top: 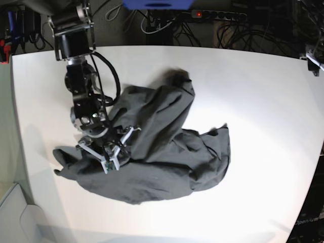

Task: Layout the t-shirt on the table in an organized manner, then fold the t-shirt properly
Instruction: 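Move the right gripper to the t-shirt edge and grasp the fabric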

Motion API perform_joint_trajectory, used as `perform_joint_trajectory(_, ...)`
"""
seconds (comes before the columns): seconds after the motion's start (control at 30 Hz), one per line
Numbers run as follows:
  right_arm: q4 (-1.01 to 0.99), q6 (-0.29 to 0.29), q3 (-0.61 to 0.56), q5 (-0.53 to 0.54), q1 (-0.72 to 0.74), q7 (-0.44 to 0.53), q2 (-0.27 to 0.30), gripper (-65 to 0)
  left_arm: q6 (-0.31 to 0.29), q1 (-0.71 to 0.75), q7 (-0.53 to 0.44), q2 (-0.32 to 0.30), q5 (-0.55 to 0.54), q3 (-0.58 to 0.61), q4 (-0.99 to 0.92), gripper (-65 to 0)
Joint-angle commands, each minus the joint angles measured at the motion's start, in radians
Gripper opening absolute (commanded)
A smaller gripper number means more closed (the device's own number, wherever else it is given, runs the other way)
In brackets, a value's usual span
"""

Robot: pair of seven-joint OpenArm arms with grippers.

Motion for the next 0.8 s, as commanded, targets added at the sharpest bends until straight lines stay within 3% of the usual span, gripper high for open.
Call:
perform_joint_trajectory(0.0,0.005,-0.001,0.000,0.006,0.030,0.040,-0.011,-49.8,0.006,-0.002,-0.012,-0.008,0.000,-0.006,0.018,-20.8)
perform_joint_trajectory(0.77,-0.029,-0.001,-0.078,0.006,0.084,0.070,-0.034,-49.8,0.006,-0.029,-0.009,-0.004,0.004,-0.005,0.018,-20.9)
